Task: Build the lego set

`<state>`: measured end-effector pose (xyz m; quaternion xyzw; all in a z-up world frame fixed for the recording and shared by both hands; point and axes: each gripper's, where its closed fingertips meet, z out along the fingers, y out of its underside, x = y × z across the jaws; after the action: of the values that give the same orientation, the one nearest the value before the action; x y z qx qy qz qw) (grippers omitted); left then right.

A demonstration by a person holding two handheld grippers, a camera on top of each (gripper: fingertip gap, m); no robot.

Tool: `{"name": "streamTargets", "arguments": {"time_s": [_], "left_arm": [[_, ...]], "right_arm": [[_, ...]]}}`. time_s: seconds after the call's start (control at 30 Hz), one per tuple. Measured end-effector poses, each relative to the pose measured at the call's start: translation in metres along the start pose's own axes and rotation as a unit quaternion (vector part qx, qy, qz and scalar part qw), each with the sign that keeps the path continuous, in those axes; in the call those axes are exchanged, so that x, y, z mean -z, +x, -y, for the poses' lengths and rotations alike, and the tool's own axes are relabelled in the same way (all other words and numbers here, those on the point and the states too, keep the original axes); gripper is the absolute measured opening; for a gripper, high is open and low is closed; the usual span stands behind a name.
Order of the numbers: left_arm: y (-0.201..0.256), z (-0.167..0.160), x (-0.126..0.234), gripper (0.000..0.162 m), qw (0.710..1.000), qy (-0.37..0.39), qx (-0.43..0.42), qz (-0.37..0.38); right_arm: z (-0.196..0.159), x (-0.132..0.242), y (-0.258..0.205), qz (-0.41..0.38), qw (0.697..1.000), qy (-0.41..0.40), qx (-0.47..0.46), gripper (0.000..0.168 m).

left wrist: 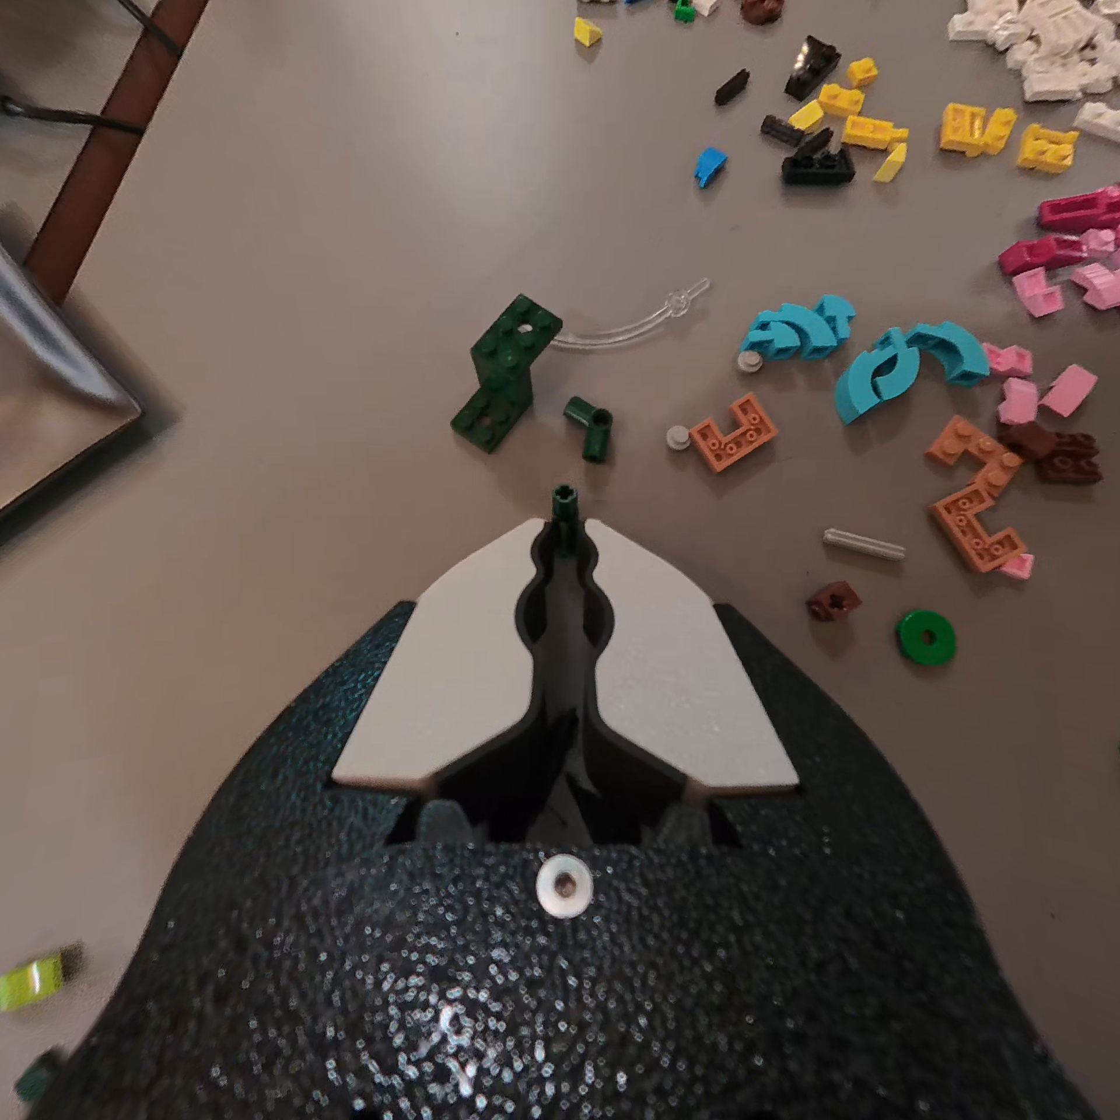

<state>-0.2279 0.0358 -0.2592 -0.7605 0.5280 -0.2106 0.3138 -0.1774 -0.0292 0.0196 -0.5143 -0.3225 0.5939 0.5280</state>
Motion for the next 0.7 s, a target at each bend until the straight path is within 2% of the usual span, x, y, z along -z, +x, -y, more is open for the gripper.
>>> {"name": "streamTargets", "arguments": {"time_s": [0.07, 0.17, 0.33, 0.4, 0.47, 0.5, 0.6, 0.7], "left_arm": [[0.010, 0.009, 0.014, 0.007, 1.000, 0.030, 0.007, 0.006], [0.032, 0.038, 0.051, 0.007, 0.995, 0.101, 0.016, 0.003], [0.072, 0.098, 0.148, 0.006, 0.966, 0.258, -0.017, 0.007], [0.085, 0.110, 0.188, 0.006, 0.950, 0.311, -0.004, 0.037], [0.086, 0.111, 0.219, 0.006, 0.939, 0.328, 0.078, 0.074], [0.092, 0.115, 0.235, 0.006, 0.930, 0.344, 0.110, 0.068], [0.117, 0.125, 0.267, 0.006, 0.917, 0.381, 0.070, 0.097], [0.135, 0.127, 0.273, 0.006, 0.922, 0.370, 0.033, 0.109]], "right_arm": [[0.005, 0.000, -0.006, 0.011, 1.000, 0.014, 0.007, 0.002], [0.014, 0.000, -0.018, 0.024, 0.999, 0.036, 0.029, 0.002], [0.033, -0.003, -0.044, 0.024, 0.990, 0.094, 0.107, 0.003], [0.037, -0.005, -0.053, 0.021, 0.986, 0.101, 0.128, 0.003], [0.037, -0.007, -0.062, 0.019, 0.984, 0.097, 0.146, 0.002], [0.037, -0.008, -0.066, 0.021, 0.984, 0.094, 0.150, 0.002], [0.039, -0.012, -0.083, 0.041, 0.982, 0.097, 0.154, 0.003], [0.037, -0.019, -0.095, 0.055, 0.981, 0.089, 0.161, 0.003]]}}
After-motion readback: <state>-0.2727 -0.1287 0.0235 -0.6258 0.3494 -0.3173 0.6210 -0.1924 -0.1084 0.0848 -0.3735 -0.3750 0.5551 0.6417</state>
